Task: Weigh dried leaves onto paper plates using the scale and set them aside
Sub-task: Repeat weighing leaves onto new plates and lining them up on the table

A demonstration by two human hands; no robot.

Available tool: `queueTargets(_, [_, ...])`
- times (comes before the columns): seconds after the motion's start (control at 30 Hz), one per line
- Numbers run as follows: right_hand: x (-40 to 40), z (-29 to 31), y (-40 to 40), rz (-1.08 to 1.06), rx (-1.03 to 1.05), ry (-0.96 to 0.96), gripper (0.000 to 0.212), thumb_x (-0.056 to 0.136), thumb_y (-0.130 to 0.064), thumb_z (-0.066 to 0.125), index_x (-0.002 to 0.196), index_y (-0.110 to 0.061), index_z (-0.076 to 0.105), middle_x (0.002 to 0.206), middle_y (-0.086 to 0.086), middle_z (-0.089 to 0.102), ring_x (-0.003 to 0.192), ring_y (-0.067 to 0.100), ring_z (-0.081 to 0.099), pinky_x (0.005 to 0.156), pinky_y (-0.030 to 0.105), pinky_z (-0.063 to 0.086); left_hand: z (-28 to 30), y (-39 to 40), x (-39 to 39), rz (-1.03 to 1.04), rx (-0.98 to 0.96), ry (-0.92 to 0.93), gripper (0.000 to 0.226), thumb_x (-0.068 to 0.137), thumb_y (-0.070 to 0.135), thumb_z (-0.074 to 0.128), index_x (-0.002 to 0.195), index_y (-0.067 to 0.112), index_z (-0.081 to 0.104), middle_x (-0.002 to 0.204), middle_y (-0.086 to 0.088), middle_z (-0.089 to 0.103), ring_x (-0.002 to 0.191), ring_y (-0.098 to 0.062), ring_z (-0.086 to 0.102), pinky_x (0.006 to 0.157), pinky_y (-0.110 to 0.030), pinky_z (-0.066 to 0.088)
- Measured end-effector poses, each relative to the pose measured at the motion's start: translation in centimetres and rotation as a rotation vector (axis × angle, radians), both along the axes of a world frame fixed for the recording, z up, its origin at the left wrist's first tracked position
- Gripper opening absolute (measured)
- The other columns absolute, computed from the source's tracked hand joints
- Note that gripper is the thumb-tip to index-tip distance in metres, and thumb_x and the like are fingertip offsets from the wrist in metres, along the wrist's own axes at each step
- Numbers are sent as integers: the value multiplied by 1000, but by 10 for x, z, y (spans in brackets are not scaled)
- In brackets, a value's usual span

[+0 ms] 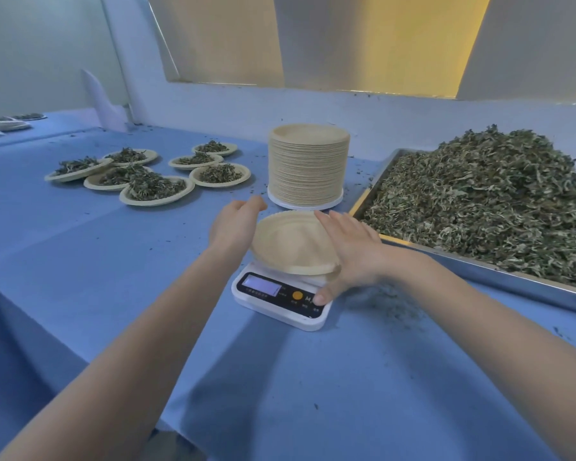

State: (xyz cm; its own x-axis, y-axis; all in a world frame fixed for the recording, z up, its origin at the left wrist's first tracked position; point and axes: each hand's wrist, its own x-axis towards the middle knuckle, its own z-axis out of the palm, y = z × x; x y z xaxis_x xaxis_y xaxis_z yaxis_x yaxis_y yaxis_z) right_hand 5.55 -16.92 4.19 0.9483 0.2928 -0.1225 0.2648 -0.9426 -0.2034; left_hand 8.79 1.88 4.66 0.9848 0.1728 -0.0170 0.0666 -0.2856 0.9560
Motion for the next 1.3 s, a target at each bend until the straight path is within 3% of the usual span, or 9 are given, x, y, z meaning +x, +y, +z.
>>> queueTargets(0.17, [1,6,-3,38,213,50,145,48,-64,81,148,-31,-19,158,-6,-16,145,15,-15,119,46,1,3,4,2,16,-5,16,27,88,39,47,111,26,55,105,9,43,96,-14,41,80,-35,31])
queueTargets(0.4, [9,14,-9,0,349,30,142,40,-72,72,149,-37,-11,158,-11,-10,145,11,-8,119,43,4,8,9,2,30,-25,11,13,87,39,50,96,31,53,103,8,45,99,-15,41,80,-35,32])
queueTargets(0.57, [9,21,-23,-13,514,51,116,58,-74,63,152,-34,9,158,-15,3,144,7,5,115,35,12,11,-17,5,-31,69,-127,30,85,37,50,110,25,62,101,13,53,97,-12,47,81,-32,36])
queueTargets(0.67, [14,20,-44,-140,567,-93,94,70,-70,58,149,-26,28,154,-8,26,140,10,25,106,26,23,21,-56,10,-99,103,-165,28,84,34,54,107,23,64,105,10,60,102,-14,52,83,-31,38])
queueTargets(0.77, [19,16,-76,-281,455,-249,60,92,-45,55,144,-22,37,146,-1,44,129,18,44,98,25,32,24,-106,15,-236,145,-166,32,84,27,56,112,17,64,112,3,63,108,-18,54,90,-32,40])
queueTargets(0.9, [21,14,-120,-401,208,-355,43,95,-26,51,137,-17,45,132,10,56,118,26,53,95,34,43,12,-173,15,-439,188,-94,34,85,30,56,117,21,60,113,-1,62,109,-22,55,92,-35,44])
queueTargets(1.03, [19,14,-155,-521,56,-356,43,89,-36,56,127,-15,54,120,13,57,109,31,56,85,36,46,1,-225,25,-515,221,-24,38,91,27,47,127,19,54,125,-3,57,107,-21,51,82,-31,37])
queueTargets(1.2, [15,12,-183,-551,-51,-183,41,86,-46,58,106,-11,64,104,12,67,98,30,61,79,32,50,-1,-260,39,-560,490,118,25,94,14,40,114,5,50,100,-12,56,79,-24,53,55,-30,35])
queueTargets(1.3, [20,11,-184,-490,-80,-52,49,75,-53,69,104,-13,65,101,8,68,95,27,62,77,31,51,0,-275,43,-590,493,142,30,97,9,38,121,-3,51,117,-23,58,105,-37,58,79,-38,48])
